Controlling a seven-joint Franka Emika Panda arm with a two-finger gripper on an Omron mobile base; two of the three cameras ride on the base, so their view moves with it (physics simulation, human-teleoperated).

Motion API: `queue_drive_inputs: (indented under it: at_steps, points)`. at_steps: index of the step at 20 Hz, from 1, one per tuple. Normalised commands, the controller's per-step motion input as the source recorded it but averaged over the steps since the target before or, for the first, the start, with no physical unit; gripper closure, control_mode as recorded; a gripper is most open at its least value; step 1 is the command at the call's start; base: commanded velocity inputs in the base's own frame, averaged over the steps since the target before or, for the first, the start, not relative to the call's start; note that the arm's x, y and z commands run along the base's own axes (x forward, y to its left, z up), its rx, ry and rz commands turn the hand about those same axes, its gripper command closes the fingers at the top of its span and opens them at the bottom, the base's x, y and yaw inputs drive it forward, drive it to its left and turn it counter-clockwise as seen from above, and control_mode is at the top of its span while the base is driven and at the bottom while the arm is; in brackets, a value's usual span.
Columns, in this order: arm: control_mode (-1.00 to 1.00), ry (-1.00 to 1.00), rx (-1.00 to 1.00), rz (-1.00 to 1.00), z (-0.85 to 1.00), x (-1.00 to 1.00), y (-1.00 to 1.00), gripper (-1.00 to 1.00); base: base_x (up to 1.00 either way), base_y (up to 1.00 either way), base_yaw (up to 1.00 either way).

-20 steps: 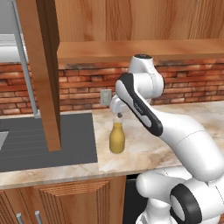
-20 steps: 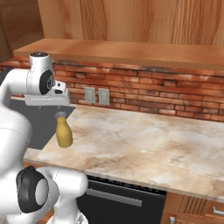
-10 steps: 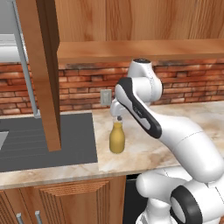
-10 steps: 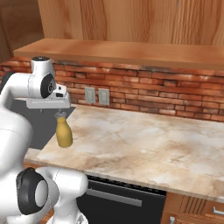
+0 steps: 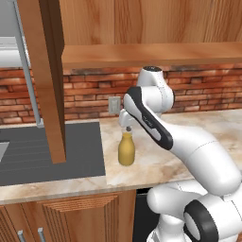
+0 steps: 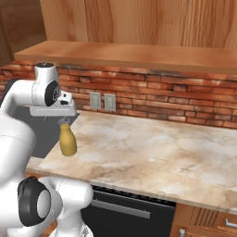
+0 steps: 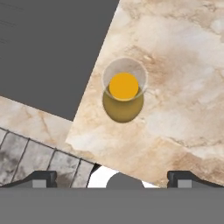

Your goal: There is a tray on the dining counter. Grab the cup, mug, and pitcher and place them on the tray. The pitcher may be placed next to the tray if it cannot fit the tray.

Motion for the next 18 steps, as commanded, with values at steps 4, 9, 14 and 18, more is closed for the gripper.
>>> queue_drive_inputs:
  at_steps: [4, 9, 14, 18]
  points:
    - [-1.0, 0.01, 0.0, -0.01, -0.02, 0.15, 0.0, -1.0, 0.0, 0.0, 0.0]
    - [-1.0, 0.0, 0.0, 0.0, -0.13, 0.11, 0.0, -1.0, 0.0, 0.0, 0.0]
    - [-1.0, 0.0, -0.02, 0.0, -0.16, 0.13, 0.0, -1.0, 0.0, 0.0, 0.0]
    - [-1.0, 0.0, -0.04, 0.0, -0.18, 0.15, 0.0, -1.0, 0.0, 0.0, 0.0]
